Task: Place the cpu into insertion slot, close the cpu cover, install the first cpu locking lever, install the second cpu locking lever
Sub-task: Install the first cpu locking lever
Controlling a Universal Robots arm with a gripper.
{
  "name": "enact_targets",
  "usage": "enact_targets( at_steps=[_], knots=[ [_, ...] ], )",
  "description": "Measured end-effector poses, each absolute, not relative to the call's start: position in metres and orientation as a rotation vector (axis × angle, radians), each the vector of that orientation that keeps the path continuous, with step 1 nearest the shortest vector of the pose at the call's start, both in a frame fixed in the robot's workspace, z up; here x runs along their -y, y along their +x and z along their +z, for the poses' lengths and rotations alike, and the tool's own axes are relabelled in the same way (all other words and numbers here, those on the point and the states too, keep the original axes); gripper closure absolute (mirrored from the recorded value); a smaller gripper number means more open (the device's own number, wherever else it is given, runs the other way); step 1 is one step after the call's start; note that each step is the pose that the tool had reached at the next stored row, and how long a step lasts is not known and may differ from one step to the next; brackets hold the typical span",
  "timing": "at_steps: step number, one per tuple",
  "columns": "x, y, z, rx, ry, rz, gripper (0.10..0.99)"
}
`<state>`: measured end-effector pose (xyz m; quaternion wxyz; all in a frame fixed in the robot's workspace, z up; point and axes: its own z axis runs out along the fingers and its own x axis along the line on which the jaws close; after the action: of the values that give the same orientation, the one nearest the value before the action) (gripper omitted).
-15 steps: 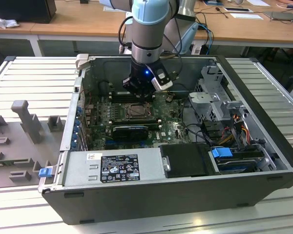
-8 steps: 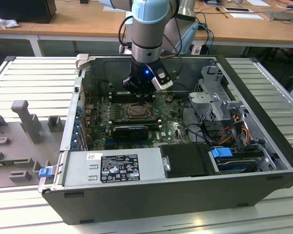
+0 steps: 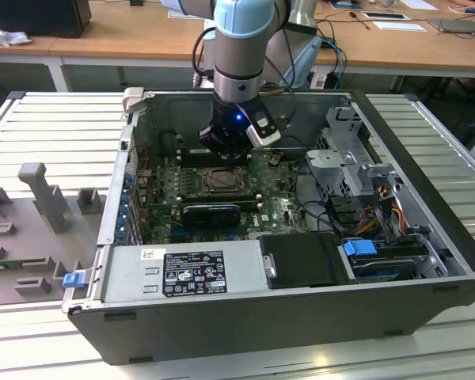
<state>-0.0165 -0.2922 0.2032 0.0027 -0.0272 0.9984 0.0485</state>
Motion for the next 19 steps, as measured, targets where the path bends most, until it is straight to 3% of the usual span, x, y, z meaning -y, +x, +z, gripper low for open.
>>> enact_targets(
  at_steps=[19],
  knots=[
    [0.292, -0.016, 0.219, -3.13, -0.085, 0.167, 0.98]
  ],
)
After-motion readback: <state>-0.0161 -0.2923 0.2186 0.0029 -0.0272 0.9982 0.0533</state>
